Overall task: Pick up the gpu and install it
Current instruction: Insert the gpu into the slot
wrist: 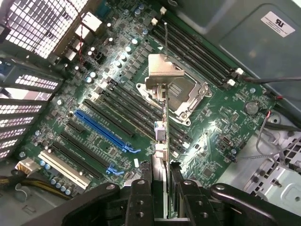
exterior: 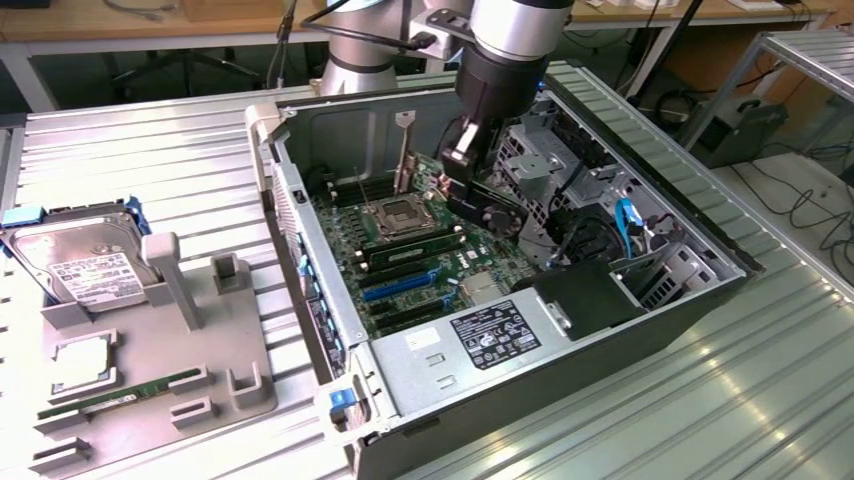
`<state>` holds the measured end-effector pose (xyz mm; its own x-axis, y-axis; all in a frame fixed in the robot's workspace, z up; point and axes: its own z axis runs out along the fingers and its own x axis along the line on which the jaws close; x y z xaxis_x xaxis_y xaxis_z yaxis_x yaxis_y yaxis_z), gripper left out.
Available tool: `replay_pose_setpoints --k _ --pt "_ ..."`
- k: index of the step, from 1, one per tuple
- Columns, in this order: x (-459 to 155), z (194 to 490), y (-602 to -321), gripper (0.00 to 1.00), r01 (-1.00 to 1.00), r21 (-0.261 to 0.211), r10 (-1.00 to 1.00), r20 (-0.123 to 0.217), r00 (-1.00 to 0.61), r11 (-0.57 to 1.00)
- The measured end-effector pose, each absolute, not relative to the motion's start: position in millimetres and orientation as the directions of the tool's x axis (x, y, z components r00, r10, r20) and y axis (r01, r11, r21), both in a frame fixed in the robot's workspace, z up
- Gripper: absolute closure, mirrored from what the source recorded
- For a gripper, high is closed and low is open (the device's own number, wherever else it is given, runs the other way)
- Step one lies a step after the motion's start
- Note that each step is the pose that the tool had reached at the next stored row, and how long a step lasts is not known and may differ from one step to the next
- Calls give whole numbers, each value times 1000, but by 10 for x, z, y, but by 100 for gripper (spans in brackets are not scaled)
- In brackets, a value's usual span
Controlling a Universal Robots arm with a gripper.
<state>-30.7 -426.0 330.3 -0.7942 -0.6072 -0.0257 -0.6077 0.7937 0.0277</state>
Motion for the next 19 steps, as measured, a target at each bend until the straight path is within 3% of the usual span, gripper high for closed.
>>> replay_pose_setpoints --k 19 --pt "-307 3303 -4260 73 -734 28 -733 -26 -680 679"
